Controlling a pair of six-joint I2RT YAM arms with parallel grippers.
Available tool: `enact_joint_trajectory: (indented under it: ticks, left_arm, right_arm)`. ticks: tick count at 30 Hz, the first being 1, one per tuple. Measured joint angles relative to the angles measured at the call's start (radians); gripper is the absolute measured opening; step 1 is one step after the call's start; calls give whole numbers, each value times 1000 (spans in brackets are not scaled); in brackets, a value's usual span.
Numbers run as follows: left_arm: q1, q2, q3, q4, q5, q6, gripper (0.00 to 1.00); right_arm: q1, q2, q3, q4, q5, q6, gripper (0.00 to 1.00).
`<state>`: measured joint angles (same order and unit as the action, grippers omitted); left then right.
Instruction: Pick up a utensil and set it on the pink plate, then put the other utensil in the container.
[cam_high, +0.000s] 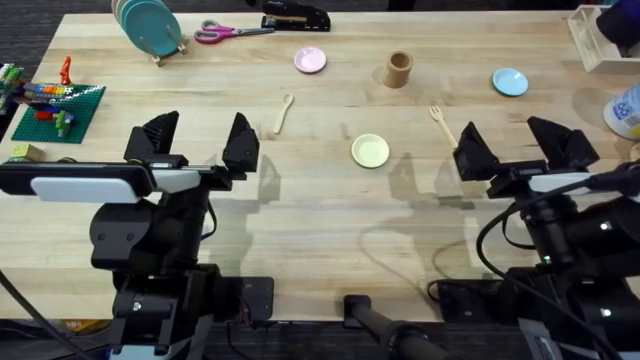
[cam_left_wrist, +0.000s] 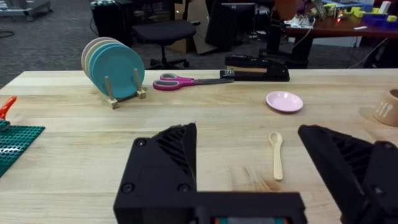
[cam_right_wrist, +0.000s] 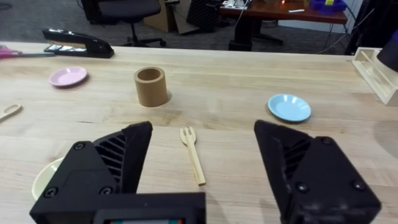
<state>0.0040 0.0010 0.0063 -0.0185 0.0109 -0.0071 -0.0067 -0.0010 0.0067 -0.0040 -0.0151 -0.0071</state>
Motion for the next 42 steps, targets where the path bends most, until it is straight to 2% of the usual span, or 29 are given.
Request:
enact_joint_trajectory:
  ticks: [12, 17, 23, 28, 42]
  left_arm:
    - [0, 0, 2, 3, 0, 0, 993]
    - [0, 0, 59, -89, 0, 7, 994]
    - [0, 42, 221, -181, 0, 10, 994]
    - [0, 162, 382, -278, 0, 3, 994]
    - [0, 711, 974, -828, 24, -1, 993]
  right_arm:
    - [0, 0, 0, 4, -21, 4, 998]
    - [0, 0, 16, -16, -41, 4, 998]
    - [0, 20, 181, -144, -46, 4, 998]
    - [0, 109, 364, -252, -52, 4, 998]
    - [0, 594, 874, -747, -53, -8, 998]
